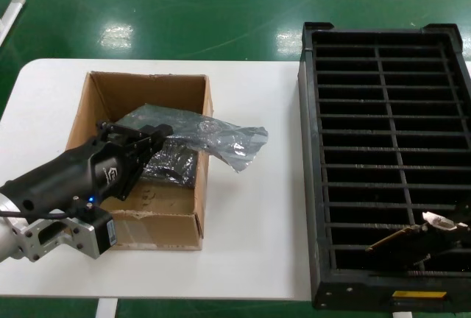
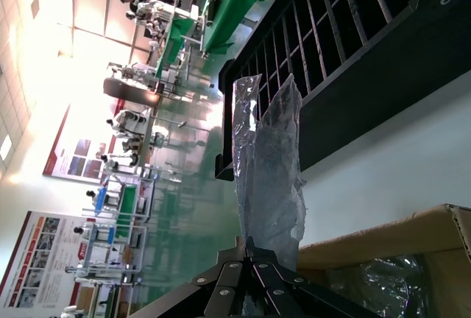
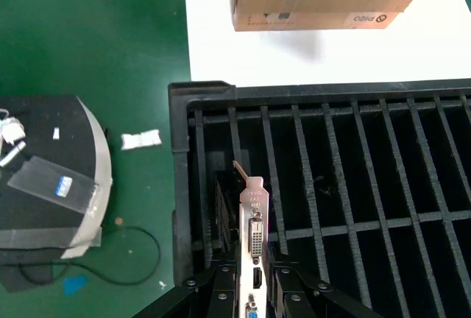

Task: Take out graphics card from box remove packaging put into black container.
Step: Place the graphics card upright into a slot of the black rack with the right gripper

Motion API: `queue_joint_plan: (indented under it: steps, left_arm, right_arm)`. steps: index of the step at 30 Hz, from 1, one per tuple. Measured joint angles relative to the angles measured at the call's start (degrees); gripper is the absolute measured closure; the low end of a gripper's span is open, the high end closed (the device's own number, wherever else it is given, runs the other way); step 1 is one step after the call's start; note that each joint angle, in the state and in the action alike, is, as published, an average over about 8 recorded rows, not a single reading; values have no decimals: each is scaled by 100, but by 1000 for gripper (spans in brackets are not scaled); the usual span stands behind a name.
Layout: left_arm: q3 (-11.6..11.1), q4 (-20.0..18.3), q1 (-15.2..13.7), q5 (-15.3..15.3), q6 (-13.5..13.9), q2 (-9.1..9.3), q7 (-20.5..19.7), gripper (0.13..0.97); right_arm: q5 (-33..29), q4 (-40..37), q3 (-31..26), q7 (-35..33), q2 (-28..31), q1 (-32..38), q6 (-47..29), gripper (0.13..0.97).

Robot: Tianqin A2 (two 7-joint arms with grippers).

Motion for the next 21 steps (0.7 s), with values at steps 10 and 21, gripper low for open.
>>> queue_joint_plan:
  steps: [10,21]
  left_arm:
    - [0,0,0,0,0,0,0,959]
    - [0,0,0,0,0,0,0,959]
  right_arm:
    - [-311,268,4,-123,-80,-126,143,908]
    - [-328,637,26,-129,-165,-244,80,908]
